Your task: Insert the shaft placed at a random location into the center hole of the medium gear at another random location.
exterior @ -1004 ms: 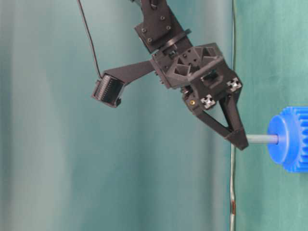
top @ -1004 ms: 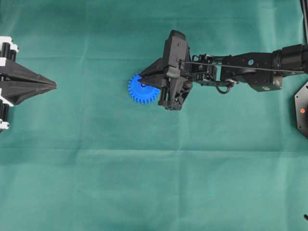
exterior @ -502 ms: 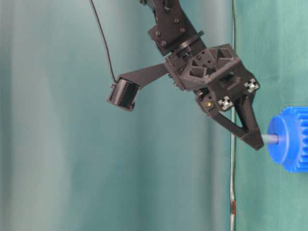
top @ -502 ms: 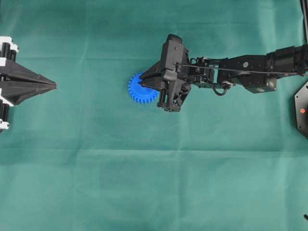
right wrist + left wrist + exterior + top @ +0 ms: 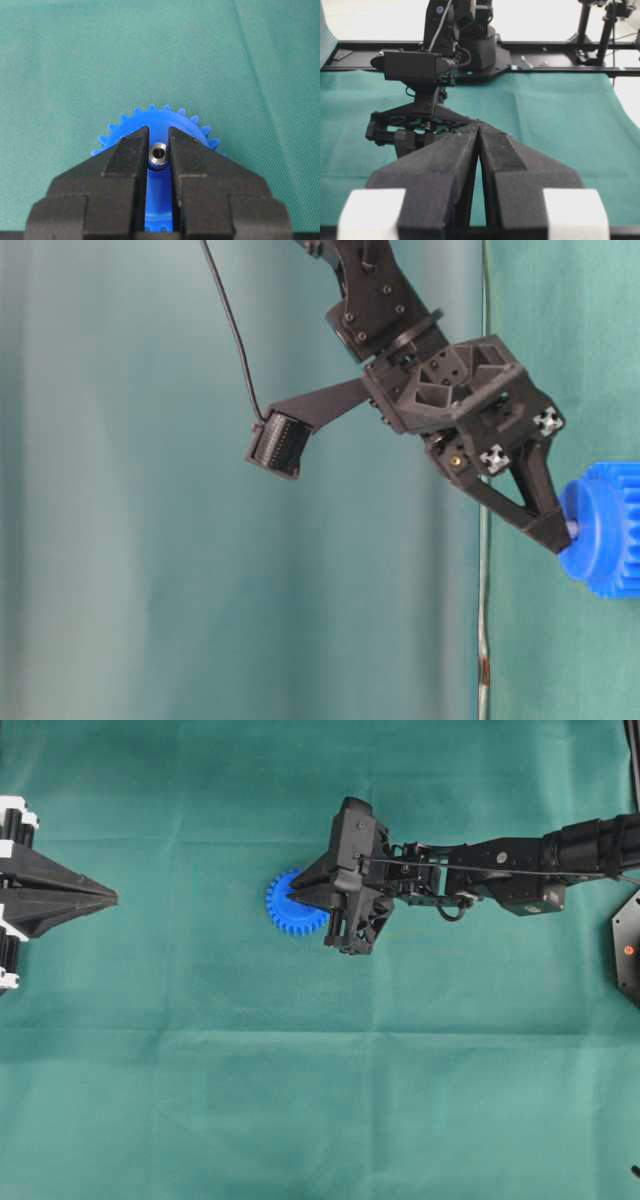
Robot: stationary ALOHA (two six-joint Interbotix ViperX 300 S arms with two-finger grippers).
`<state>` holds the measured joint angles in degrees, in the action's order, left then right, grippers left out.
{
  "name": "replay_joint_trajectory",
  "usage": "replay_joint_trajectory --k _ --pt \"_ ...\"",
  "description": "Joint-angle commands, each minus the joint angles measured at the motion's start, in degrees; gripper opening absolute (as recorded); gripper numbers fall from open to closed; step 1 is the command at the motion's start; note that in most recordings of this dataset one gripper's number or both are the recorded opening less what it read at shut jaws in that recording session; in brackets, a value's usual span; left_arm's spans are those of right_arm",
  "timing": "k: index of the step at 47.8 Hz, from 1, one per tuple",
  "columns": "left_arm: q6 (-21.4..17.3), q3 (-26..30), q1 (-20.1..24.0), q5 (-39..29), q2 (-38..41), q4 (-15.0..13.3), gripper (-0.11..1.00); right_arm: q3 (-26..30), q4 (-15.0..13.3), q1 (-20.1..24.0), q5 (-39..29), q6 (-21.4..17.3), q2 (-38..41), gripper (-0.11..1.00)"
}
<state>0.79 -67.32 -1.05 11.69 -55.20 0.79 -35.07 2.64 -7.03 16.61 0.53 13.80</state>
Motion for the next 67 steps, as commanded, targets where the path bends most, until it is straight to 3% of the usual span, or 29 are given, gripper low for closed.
replay_joint_trajectory --k 1,34,37,44,47,54,67 --pt "0.09 1.23 -0.18 0.18 0.44 0.09 0.00 1.41 0.26 0.09 0.79 0.18 -0.70 0.12" --pt "0.09 1.14 -0.09 0.00 0.44 0.09 0.00 1.41 0.26 0.09 1.14 0.18 -0.62 0.14" --pt "0.09 1.23 -0.09 0.00 0.44 0.09 0.00 1.41 0.62 0.09 1.05 0.09 -0.62 0.26" --pt "0.09 1.23 -0.09 -0.09 0.44 0.09 0.00 1.41 0.88 0.09 1.05 0.09 -1.05 0.69" --pt "0.09 1.23 -0.18 -0.09 0.44 0.09 0.00 1.14 0.88 0.09 1.14 0.09 -1.67 0.82" --pt "0.09 1.14 -0.09 -0.09 0.44 0.09 0.00 0.44 0.88 0.09 0.88 0.09 -3.96 0.70" --pt "0.18 1.23 -0.09 -0.18 0.44 0.09 0.00 -1.67 0.88 0.09 0.70 0.09 -8.53 0.71"
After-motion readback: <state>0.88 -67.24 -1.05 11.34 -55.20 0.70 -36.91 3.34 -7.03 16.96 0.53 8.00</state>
